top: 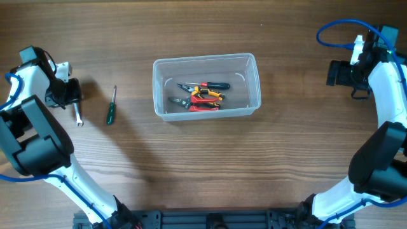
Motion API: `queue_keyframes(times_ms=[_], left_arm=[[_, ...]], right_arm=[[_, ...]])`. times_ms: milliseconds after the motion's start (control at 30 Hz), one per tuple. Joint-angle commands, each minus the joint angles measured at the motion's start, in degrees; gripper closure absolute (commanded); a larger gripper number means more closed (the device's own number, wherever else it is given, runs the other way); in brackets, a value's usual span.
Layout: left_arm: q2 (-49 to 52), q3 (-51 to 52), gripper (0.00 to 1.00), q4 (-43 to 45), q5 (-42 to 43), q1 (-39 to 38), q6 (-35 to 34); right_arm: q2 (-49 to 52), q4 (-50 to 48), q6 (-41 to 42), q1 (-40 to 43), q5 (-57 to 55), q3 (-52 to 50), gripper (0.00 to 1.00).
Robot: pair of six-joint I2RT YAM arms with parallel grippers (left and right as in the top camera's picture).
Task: Pack container
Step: 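Lift the wrench and carry it right over the container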
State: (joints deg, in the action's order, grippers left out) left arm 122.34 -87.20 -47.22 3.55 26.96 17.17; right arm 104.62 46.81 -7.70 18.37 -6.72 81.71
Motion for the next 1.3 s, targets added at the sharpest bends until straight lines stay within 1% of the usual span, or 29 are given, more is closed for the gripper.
queue_keyframes(times_ms=[0, 200, 367, 533, 733, 867, 1000, 1100, 1267], left_arm=[[-4.22, -2.45, 0.96, -0.52, 2.16, -0.26, -2.82], [-11.32, -4.87, 0.96, -1.66, 4.59, -2.19, -2.86], [-19.78, -5.46, 0.96, -1.6, 4.59, -6.84, -2.84], [-28.26, -5.46, 0.96, -1.62, 4.59, -13.73, -2.86], [-37.03, -5.46, 0.95, -0.72, 5.09, -26.53, -2.86], [-39.47, -5.46, 0.94, -0.28, 6.54, -35.06, -2.91], [-39.26, -5.44, 0.94, 0.79, 6.47, -43.63, -2.82], [-37.88, -5.44, 0.94, 2.23, 6.49, -47.41, -2.84], [-34.47, -5.44, 0.94, 2.97, 6.75, -50.8, -2.84]], right_arm=[[0.07, -0.13, 0.26, -0.02, -1.03, -0.04, 0.0], [0.07, -0.13, 0.22, -0.02, -1.01, -0.04, 0.0], [0.07, -0.13, 0.24, -0.02, -1.03, -0.04, 0.0], [0.07, -0.13, 0.24, -0.02, -1.03, -0.04, 0.0], [0.07, -0.13, 0.22, -0.02, -1.03, -0.04, 0.0], [0.07, -0.13, 0.24, -0.02, -1.03, -0.04, 0.0], [0.07, -0.13, 0.24, -0.02, -1.03, -0.04, 0.0], [0.07, -0.13, 0.24, -0.02, -1.03, -0.04, 0.0], [0.07, -0.13, 0.22, -0.02, -1.03, -0.04, 0.0]])
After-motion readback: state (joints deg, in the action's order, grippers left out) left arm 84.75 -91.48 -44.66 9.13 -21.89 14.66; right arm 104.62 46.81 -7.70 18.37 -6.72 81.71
